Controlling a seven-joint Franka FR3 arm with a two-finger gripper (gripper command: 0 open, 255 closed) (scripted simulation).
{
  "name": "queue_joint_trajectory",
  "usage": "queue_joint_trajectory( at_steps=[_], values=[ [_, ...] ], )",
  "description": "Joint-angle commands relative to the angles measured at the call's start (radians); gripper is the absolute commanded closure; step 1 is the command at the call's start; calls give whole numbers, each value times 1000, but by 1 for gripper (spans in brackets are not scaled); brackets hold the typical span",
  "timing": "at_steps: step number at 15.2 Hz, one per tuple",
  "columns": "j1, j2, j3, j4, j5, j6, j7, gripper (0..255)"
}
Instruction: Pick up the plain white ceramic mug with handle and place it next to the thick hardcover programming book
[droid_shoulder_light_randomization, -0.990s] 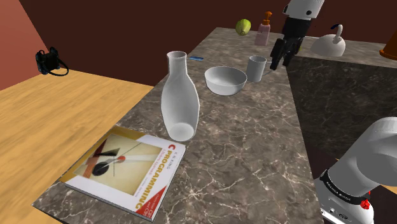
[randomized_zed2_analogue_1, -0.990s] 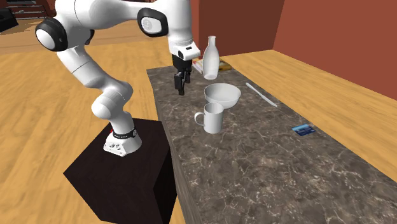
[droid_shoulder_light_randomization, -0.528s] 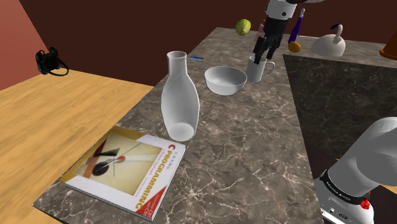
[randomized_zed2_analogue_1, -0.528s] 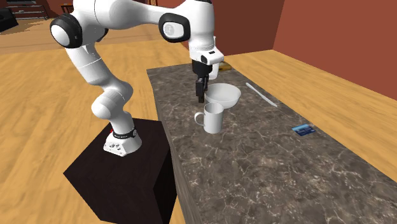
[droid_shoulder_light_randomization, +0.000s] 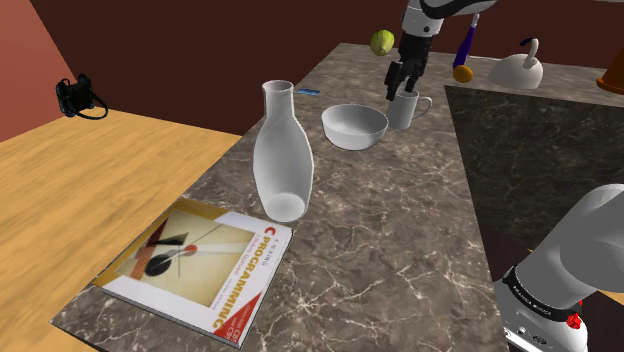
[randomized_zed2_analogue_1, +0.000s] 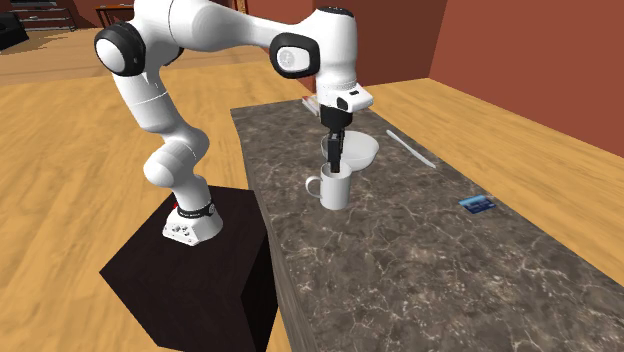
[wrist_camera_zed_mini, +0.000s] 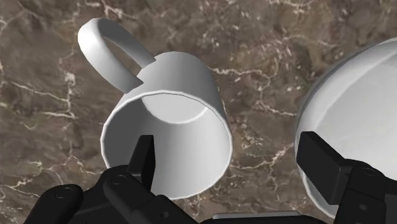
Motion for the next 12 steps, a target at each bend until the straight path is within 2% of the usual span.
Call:
queue_joint_trajectory(
  at_steps=[1, 10, 11, 12],
  values=[
    [1, 2, 1, -26, 0, 29, 2, 0],
    [1, 4, 1, -45, 0, 50, 2, 0],
    [1, 4, 1, -45, 0, 50, 2, 255],
    [1, 4, 1, -45, 0, 50, 2, 255]
  ],
)
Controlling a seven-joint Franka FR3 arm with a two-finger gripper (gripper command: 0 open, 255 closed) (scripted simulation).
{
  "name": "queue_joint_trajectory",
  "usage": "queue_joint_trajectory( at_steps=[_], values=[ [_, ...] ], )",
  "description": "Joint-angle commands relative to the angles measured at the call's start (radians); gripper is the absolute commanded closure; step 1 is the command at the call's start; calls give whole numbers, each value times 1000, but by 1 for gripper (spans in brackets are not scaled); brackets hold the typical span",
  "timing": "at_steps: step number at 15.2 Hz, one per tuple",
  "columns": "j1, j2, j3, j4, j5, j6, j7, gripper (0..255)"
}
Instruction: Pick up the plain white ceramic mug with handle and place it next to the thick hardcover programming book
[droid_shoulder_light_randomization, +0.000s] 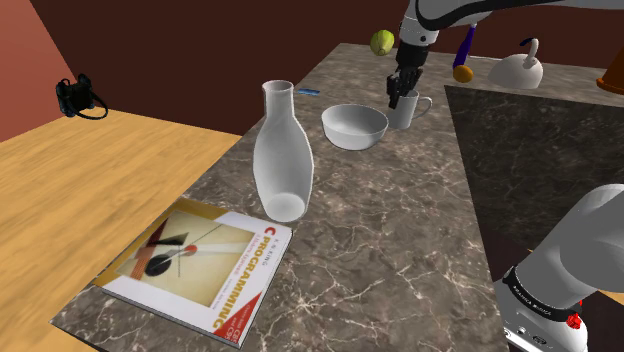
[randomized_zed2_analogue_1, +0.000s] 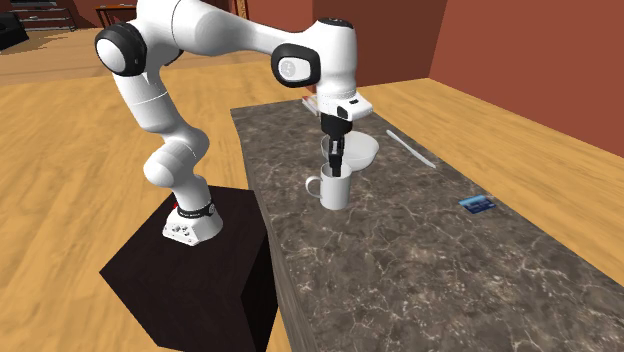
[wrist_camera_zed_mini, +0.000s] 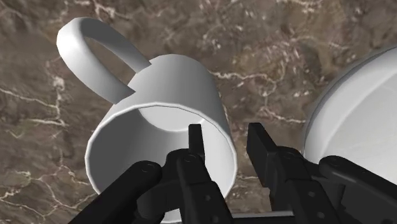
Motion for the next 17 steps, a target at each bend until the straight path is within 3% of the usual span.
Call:
queue_joint_trajectory(
  at_steps=[1, 8, 17],
  values=[
    [0, 0, 0, 0, 0, 0, 0, 255],
    [0, 0, 0, 0, 0, 0, 0, 255],
    [1, 4, 1, 125, 1, -121, -1, 255]
  ],
)
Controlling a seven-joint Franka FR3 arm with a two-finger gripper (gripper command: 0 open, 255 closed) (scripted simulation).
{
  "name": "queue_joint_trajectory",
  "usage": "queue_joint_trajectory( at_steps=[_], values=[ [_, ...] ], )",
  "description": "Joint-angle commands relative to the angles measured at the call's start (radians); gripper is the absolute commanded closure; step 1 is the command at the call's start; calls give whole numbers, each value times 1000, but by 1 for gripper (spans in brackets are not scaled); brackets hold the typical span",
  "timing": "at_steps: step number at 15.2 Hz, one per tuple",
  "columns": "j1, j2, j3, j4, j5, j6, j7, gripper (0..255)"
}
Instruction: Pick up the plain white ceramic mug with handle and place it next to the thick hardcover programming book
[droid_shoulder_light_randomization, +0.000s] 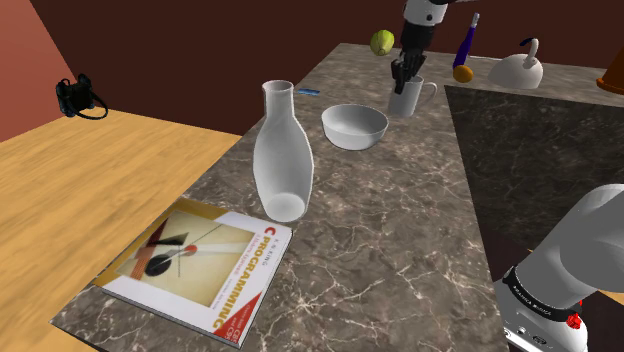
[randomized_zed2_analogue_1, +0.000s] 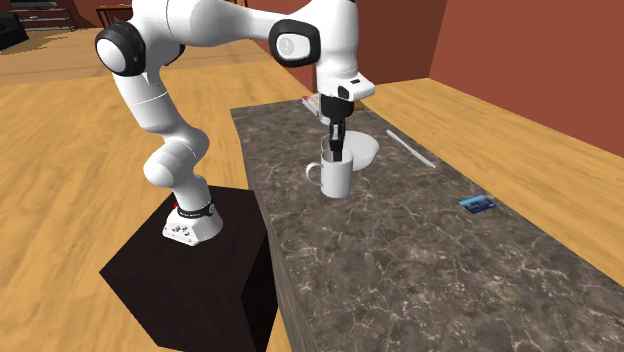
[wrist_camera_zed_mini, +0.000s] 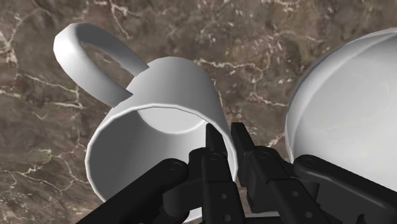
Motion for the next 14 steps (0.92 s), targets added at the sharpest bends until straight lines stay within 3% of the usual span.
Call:
queue_joint_trajectory(
  at_steps=[1, 14],
  values=[
    [0, 6, 0, 33, 1, -28, -1, 255],
    [1, 47, 0, 256, 5, -209, -5, 255]
  ],
)
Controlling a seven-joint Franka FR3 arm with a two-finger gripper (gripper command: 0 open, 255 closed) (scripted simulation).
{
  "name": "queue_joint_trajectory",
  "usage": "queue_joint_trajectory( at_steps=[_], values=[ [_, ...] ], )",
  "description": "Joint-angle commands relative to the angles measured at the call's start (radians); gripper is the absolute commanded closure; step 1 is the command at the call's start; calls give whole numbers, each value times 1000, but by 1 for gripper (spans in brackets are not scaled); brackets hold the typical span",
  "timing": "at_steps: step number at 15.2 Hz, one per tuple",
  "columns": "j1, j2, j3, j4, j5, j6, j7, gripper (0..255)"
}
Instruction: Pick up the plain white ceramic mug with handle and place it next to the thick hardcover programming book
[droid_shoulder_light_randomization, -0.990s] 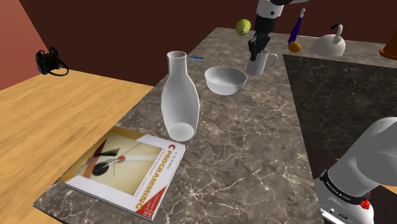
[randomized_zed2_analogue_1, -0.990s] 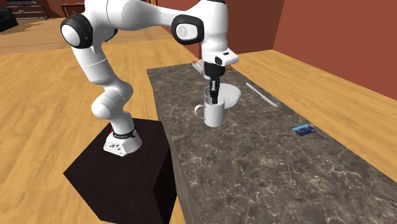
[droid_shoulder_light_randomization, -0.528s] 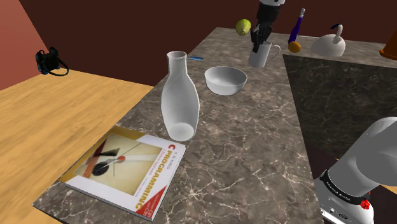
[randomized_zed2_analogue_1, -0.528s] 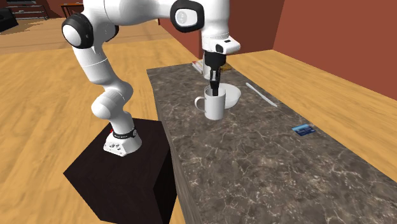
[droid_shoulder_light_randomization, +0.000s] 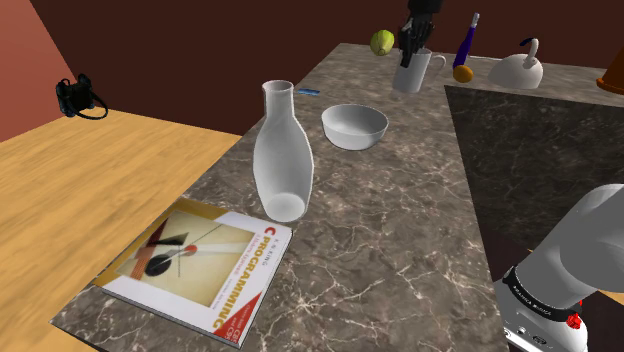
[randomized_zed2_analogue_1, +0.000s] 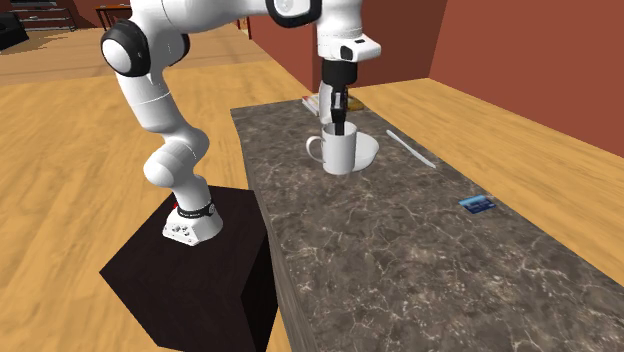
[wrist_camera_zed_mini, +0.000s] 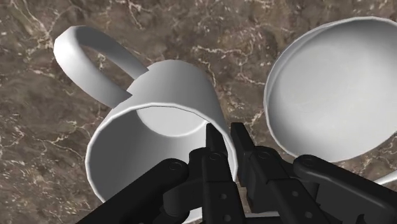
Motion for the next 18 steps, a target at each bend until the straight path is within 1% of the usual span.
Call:
queue_joint_trajectory(
  at_steps=[1, 10, 11, 18],
  values=[
    [0, 11, -1, 42, 1, -32, -2, 255],
    [-1, 70, -3, 238, 6, -168, -7, 255],
    [-1, 71, -3, 241, 6, -170, -7, 255],
    [68, -41, 97, 119, 6, -163, 162, 255]
  ],
)
